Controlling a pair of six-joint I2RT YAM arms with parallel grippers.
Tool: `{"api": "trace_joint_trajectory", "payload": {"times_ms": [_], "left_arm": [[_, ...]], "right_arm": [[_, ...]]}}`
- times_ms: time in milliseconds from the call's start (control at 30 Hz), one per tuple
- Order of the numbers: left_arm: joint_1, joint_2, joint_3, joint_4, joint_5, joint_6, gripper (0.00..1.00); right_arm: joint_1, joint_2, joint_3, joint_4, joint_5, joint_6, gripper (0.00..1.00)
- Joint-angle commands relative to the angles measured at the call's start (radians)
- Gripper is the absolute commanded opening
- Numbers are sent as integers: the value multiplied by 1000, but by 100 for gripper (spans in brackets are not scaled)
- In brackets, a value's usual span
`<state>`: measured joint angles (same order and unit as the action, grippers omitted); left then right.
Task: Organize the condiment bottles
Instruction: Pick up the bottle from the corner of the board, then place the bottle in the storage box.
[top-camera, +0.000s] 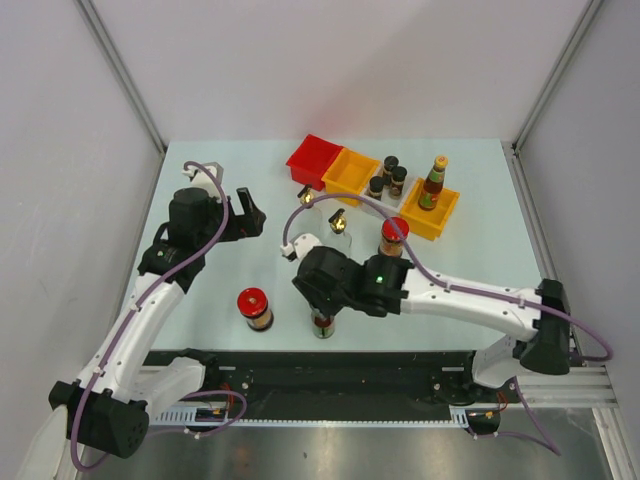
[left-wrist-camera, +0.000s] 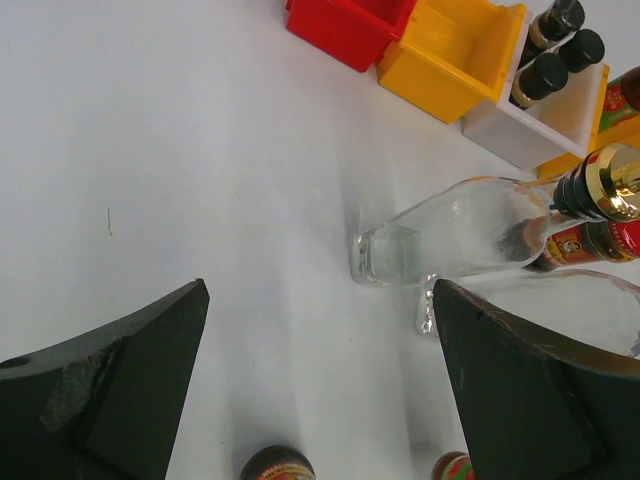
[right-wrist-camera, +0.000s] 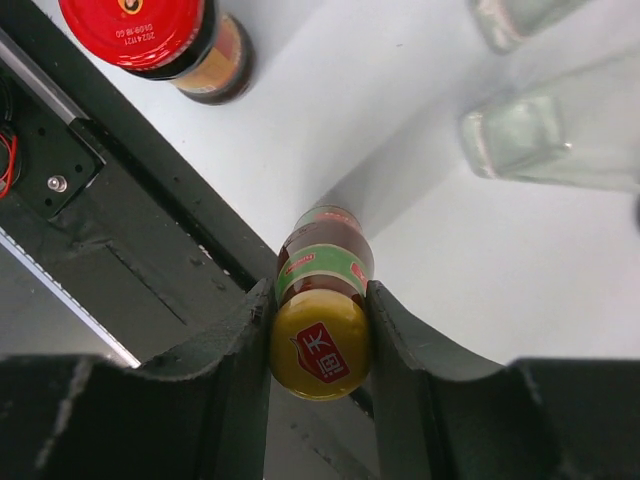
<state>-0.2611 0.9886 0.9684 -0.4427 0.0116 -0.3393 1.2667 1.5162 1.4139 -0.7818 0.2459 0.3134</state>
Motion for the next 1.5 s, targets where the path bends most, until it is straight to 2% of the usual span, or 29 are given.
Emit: {"api": "trace_joint_trajectory", "payload": {"times_ms": [0,333,500,633,800,1000,1233,1467], "left_arm": [[6,-5,-2,30,11,13,100],[6,-1,0,32,10,17,100],[10,4,1,36,13,17,100],[14,4,0,36,19,17,99],[17,-2,-8,38,18,17,100],[20,1,-14,42,24,19,100],[25,16,-11,42,28,17,100],[29,36,-10,44,30,17,100]], "right_arm": [[-12,-177,80,-26,131,-8,0],[-184,-353,161,-236,219,-25,0],[-285,-415,293,-286,286,-65,0],[-352,-386,404,-304,400,-103,0],[-490,-254,488,-307,493,-138,0],[-651,-156,453,-165,438,-197,0],[-863,-79,369,42,279,-185,0],[-937,-4,310,197,205,-159,0]]}}
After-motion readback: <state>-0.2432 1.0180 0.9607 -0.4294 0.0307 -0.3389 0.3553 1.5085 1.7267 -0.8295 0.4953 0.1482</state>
